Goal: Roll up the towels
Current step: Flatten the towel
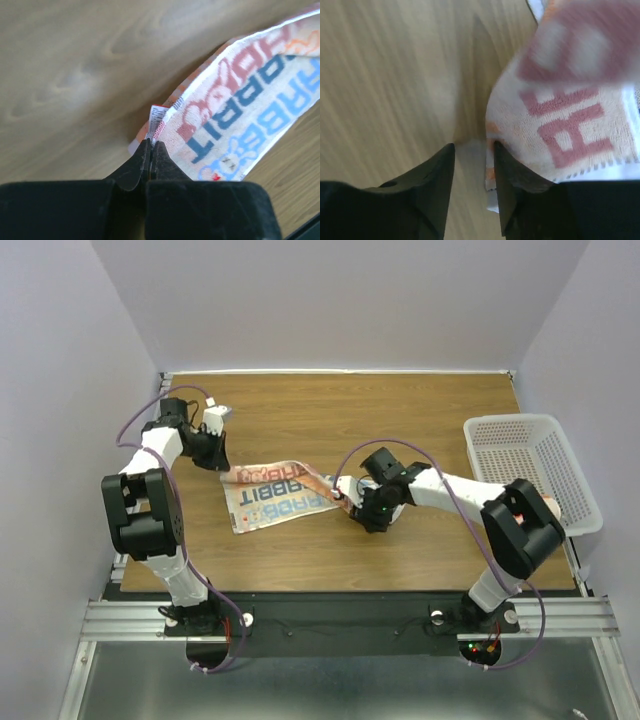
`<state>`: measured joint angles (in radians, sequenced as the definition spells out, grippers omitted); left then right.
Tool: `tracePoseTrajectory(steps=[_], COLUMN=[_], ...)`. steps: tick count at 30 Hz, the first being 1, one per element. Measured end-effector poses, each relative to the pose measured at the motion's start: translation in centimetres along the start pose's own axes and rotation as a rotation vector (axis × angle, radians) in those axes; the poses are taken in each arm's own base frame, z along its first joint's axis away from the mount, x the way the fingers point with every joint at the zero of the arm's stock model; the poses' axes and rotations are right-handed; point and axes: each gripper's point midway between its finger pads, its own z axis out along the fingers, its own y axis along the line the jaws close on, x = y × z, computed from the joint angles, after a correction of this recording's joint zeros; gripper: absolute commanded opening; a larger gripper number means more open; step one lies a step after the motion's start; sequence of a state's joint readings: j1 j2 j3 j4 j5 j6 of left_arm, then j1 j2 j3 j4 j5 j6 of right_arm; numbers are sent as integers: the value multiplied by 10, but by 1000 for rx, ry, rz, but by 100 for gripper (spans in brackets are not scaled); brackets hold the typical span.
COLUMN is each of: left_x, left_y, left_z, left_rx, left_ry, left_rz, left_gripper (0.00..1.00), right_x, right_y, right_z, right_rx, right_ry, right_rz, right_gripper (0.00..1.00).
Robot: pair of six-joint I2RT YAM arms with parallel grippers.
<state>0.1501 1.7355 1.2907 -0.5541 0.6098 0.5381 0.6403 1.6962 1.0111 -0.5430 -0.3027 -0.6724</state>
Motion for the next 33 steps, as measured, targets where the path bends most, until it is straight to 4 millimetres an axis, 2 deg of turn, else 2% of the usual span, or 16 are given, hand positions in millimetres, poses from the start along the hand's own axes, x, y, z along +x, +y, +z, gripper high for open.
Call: tracePoseTrajectory(steps=[3,5,7,8,9,12,14,16,18,21,24,27,33], left_x=[30,37,35,34,34,28,22,16,13,13,13,13,13], left_y=[-5,-6,-5,-5,-4,-3,-1,0,1,1,1,1,1], left_z=[8,9,9,8,8,7,5,3,2,2,2,2,2], left_rx=[17,22,20,18,17,13,8,4,1,1,1,2,2], left_ry=[65,85,80,77,75,66,54,42,36,35,36,37,37], left_rz=[-17,-23,-14,-10,-8,-1,7,15,19,19,19,18,18], left_gripper=[0,0,0,0,0,0,0,0,0,0,0,0,0], right_x=[-1,-2,-8,-15,-30,-64,-79,-86,-86,-71,-51,-42,-37], right_y=[5,-2,-15,-22,-38,-70,-77,-79,-83,-86,-85,-85,-87], right_z=[-12,-25,-40,-49,-65,-100,-111,-108,-93,-57,-32,-26,-24], right_rx=[16,34,52,58,84,135,133,111,86,39,14,26,40], right_ry=[-18,-45,-91,-122,-182,-311,-363,-372,-349,-267,-183,-141,-121], right_rz=[-16,37,101,133,163,214,220,229,254,322,394,432,460], right_gripper=[68,66,62,57,56,54,54,51,47,43,42,42,42])
